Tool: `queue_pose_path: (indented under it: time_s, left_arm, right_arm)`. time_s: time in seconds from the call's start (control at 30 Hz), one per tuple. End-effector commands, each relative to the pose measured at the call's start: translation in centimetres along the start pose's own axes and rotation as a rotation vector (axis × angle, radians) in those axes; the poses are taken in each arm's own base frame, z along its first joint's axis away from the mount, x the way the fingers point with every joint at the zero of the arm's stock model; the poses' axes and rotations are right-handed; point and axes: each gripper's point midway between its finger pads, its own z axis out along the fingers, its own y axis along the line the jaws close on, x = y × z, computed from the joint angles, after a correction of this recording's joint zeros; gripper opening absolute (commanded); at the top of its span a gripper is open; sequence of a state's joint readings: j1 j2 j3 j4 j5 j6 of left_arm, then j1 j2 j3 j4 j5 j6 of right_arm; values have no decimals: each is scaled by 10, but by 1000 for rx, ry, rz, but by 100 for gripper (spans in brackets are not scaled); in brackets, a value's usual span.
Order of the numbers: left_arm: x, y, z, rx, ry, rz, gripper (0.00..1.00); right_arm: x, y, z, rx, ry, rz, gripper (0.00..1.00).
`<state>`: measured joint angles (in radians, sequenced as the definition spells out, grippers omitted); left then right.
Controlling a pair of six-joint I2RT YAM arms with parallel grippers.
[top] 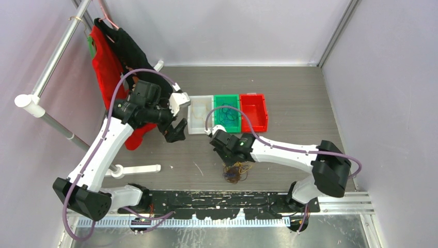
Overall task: Untangle the cables
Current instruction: Untie the cable.
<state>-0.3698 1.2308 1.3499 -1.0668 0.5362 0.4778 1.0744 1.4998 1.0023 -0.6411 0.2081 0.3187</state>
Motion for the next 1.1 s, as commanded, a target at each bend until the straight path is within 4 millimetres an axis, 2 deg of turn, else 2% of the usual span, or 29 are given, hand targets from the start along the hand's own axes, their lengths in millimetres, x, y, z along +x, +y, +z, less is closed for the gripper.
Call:
queue_pose_path:
  time_s: [0.0,0.17,0.3,0.5,0.7,0.9,1.07]
  left_arm:
    - [-2,-7,-7,8,-39,40,100]
    - [11,-27,-7,82,-50,79,99]
    - [15,-44,-11,131,-105,163,100]
    - [-15,-68,-15,200,-313,196,98]
    - [-30,-90,-2,235,-392,255,86]
    - [-46,-96,15,224,-431,259,70]
    - [-56,-95,23,223,-456,223,64]
  right_arm:
    - [-37,5,-35,-42,-153,47,2]
    - [-55,14,-59,-121,-250,88,1]
    - [-78,22,-88,-203,-374,140,1]
    - [-116,31,-140,-330,-582,235,1]
    - [-145,37,-185,-441,-743,311,1]
    - [-168,50,-209,-538,-829,318,1]
    - [-184,58,-226,-604,-885,322,1]
